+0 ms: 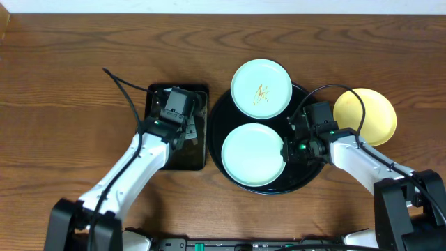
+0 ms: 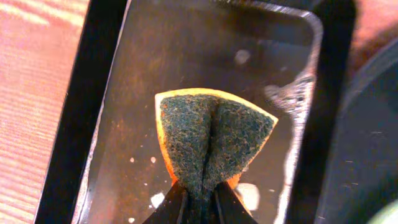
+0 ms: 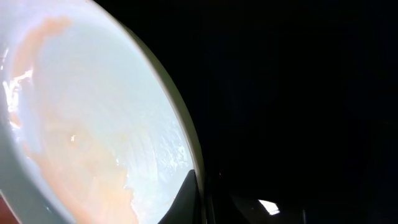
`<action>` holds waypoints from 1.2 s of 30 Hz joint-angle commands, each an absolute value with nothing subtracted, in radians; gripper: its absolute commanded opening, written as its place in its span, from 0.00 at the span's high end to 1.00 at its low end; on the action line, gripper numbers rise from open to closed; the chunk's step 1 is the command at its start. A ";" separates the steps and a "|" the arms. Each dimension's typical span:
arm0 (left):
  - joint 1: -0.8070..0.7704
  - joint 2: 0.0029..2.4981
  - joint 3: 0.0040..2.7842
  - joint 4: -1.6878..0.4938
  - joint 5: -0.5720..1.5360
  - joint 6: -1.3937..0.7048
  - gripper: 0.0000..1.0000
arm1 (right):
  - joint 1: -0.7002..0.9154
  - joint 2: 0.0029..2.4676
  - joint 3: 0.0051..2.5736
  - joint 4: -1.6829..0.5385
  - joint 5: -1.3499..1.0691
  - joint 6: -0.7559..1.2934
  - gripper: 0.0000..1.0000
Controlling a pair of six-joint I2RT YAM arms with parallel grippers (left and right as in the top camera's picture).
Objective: Clean dirty plates on tray and stack at the side
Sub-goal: 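Return the sponge with the left gripper to the black tray, then lift the pale green plate with the right gripper and carry it right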
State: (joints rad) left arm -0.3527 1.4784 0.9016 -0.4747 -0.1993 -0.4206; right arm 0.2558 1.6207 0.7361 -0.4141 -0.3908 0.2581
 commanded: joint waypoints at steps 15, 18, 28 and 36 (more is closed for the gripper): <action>-0.342 1.577 0.887 -0.453 -0.192 -0.411 0.88 | 0.268 1.267 0.721 -0.420 -0.168 0.154 0.99; -0.342 1.578 0.887 -0.440 -0.192 -0.412 0.88 | 0.278 1.215 0.721 -0.427 -0.018 0.151 0.99; -0.342 1.583 0.887 -0.415 -0.192 -0.411 0.87 | 0.374 1.101 0.721 -0.430 0.364 0.106 0.99; -0.342 1.583 0.887 -0.410 -0.192 -0.411 0.88 | 0.518 1.098 0.721 -0.422 0.683 0.031 0.99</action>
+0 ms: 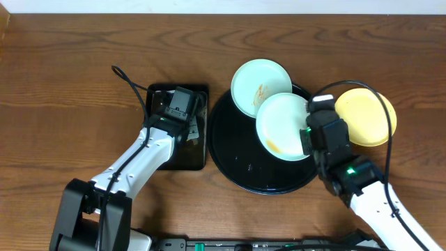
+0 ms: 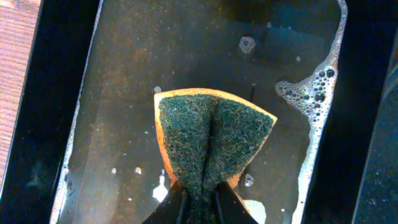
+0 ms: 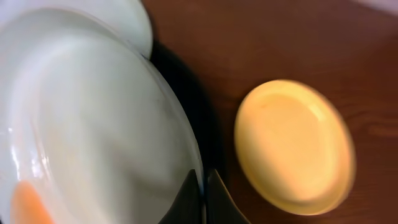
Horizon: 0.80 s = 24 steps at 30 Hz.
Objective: Clean dirty plates on tray and stack at the side
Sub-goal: 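Lift the pale green plate with the right gripper and carry it right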
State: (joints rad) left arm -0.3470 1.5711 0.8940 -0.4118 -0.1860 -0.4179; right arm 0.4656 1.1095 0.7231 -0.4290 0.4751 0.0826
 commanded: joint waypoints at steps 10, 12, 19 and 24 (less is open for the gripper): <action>-0.342 1.608 0.887 -0.398 -0.192 -0.411 0.88 | 0.710 1.098 0.721 -0.377 1.016 -0.028 0.99; -0.342 1.625 0.887 -0.395 -0.192 -0.411 0.88 | 0.732 1.098 0.721 -0.358 1.056 -0.044 0.99; -0.342 1.707 0.887 -0.376 -0.192 -0.411 0.88 | 0.775 1.098 0.721 -0.270 1.140 -0.149 0.99; -0.342 1.726 0.887 -0.376 -0.192 -0.411 0.88 | 0.776 1.098 0.721 -0.265 1.141 -0.152 0.99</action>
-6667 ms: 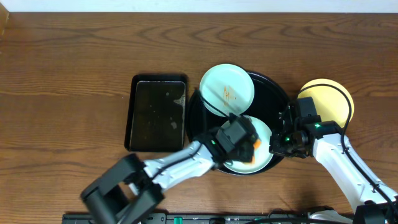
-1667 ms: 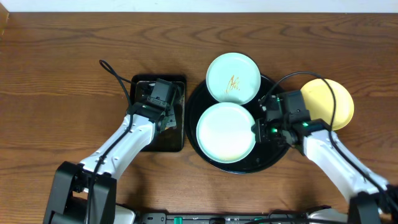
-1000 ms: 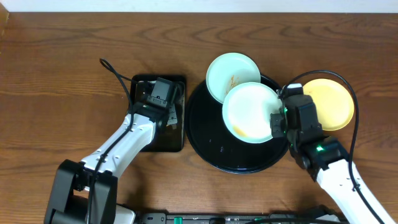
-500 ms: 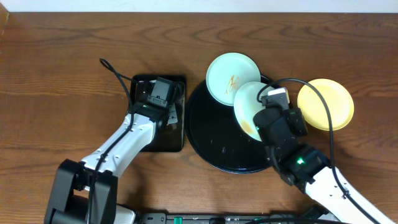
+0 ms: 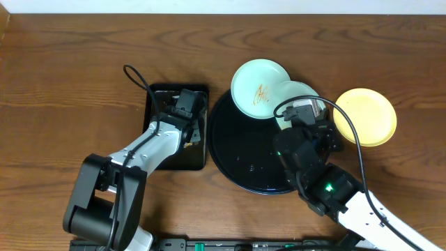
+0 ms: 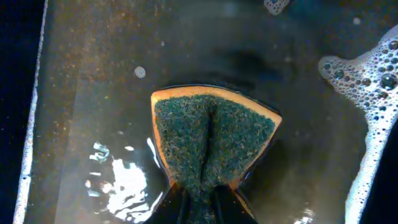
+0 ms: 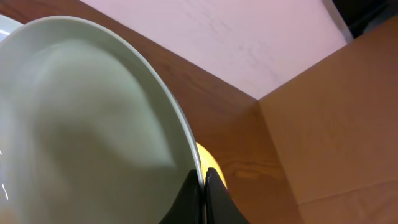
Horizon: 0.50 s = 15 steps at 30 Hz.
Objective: Clean dirty plates on tray and stack at the side
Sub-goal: 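Lift the pale green plate with the right gripper and carry it right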
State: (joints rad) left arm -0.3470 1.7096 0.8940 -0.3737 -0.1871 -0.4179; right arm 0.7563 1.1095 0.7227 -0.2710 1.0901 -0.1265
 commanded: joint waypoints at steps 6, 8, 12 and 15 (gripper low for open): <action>-0.342 1.725 0.887 -0.376 -0.192 -0.411 0.88 | 0.769 1.098 0.721 -0.267 1.140 -0.096 0.99; -0.342 1.725 0.887 -0.377 -0.192 -0.411 0.92 | 0.752 1.098 0.721 -0.284 1.132 -0.021 0.99; -0.342 1.725 0.887 -0.380 -0.192 -0.383 0.92 | 0.686 1.098 0.721 -0.331 1.061 0.119 0.99; -0.333 1.726 0.887 -0.379 -0.196 -0.366 0.92 | 0.615 1.098 0.721 -0.364 0.970 0.194 0.99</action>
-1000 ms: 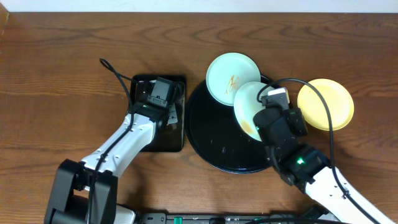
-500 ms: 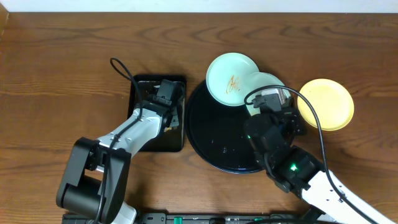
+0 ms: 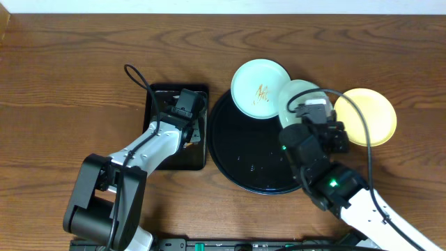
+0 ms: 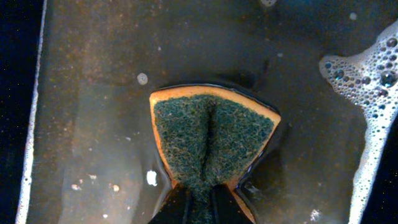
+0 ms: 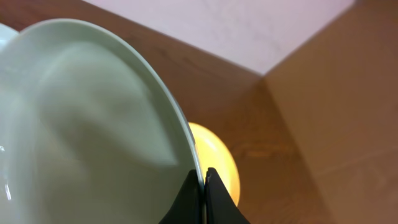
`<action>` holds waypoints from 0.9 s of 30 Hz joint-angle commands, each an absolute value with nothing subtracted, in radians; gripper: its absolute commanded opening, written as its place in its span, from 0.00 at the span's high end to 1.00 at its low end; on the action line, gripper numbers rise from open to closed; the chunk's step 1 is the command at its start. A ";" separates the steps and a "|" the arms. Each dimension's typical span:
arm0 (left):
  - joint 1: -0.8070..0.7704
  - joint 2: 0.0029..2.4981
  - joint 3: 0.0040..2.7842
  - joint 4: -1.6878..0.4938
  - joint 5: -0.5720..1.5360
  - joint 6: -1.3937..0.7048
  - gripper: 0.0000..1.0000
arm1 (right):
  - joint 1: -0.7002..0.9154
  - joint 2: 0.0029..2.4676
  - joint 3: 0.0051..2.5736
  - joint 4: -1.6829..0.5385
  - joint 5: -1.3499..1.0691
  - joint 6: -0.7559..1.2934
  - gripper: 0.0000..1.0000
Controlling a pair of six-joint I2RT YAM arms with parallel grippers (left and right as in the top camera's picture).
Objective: Clean dirty plates on tray and stack at the side
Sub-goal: 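Lift the pale green plate with the right gripper and carry it right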
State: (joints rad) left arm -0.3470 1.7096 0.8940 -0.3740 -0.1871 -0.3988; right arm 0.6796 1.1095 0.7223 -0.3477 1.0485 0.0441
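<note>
My right gripper (image 5: 203, 180) is shut on the rim of a pale green plate (image 5: 81, 124), held tilted up on edge above the right side of the round black tray (image 3: 244, 150); overhead, the lifted plate (image 3: 298, 94) shows behind the arm. A second pale green plate (image 3: 260, 88) with an orange smear leans on the tray's far rim. My left gripper (image 4: 200, 198) is shut on a folded green and orange sponge (image 4: 211, 137), dipped in the soapy water of the black basin (image 3: 175, 129).
A yellow plate (image 3: 368, 116) lies on the wooden table to the right of the tray, also seen in the right wrist view as the yellow plate (image 5: 214, 155) behind the lifted one. Foam (image 4: 373, 81) floats along the basin's right side. A cardboard surface (image 5: 336, 87) fills the right background.
The lifted plate has tipped and shifted slightly right in my right gripper, so more of the yellow plate shows behind it. The sponge stays in the basin water, barely moved.
At first my right gripper gripped the rim of the near plate lying flat on the tray, while my left held the sponge above the basin. Then the plate was lifted off the tray with its smeared face showing. Later it stood steeply tilted and the sponge sat in the water.
</note>
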 commanded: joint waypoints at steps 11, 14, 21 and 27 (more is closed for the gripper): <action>-0.258 1.726 0.887 -0.380 -0.186 -0.366 0.92 | 0.272 1.098 0.721 -0.435 0.681 0.441 0.99; -0.258 1.726 0.887 -0.371 -0.109 -0.350 0.93 | 0.160 1.098 0.721 -0.439 0.632 0.522 0.99; -0.258 1.726 0.887 -0.331 0.159 -0.185 0.93 | -0.086 1.100 0.721 -0.427 0.472 0.615 0.99; -0.258 1.726 0.887 -0.335 0.279 -0.071 0.92 | -0.207 1.130 0.721 -0.373 0.383 0.616 0.99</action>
